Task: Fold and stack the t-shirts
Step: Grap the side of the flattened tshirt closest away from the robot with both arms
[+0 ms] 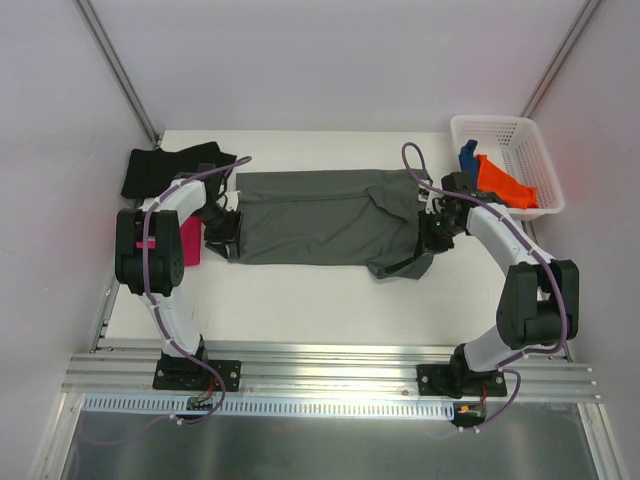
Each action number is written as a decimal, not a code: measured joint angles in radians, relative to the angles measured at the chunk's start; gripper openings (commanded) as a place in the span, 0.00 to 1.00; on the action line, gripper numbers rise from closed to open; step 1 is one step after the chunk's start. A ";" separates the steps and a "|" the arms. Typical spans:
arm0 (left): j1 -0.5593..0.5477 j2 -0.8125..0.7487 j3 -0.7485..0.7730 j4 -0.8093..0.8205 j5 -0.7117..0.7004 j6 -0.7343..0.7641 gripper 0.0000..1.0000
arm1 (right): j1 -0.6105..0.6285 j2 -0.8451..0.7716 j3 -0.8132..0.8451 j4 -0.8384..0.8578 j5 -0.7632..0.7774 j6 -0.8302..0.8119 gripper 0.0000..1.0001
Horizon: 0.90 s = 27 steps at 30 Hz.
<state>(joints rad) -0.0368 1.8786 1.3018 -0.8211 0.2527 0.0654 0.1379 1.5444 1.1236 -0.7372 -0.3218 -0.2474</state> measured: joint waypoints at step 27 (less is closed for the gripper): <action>0.013 -0.001 -0.005 -0.026 0.037 -0.008 0.05 | -0.004 0.041 0.032 0.016 0.001 0.000 0.01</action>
<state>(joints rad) -0.0242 1.8778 1.2968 -0.8471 0.2897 0.0578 0.1341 1.5856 1.1561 -0.7216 -0.3210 -0.2474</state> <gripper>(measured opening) 0.174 0.009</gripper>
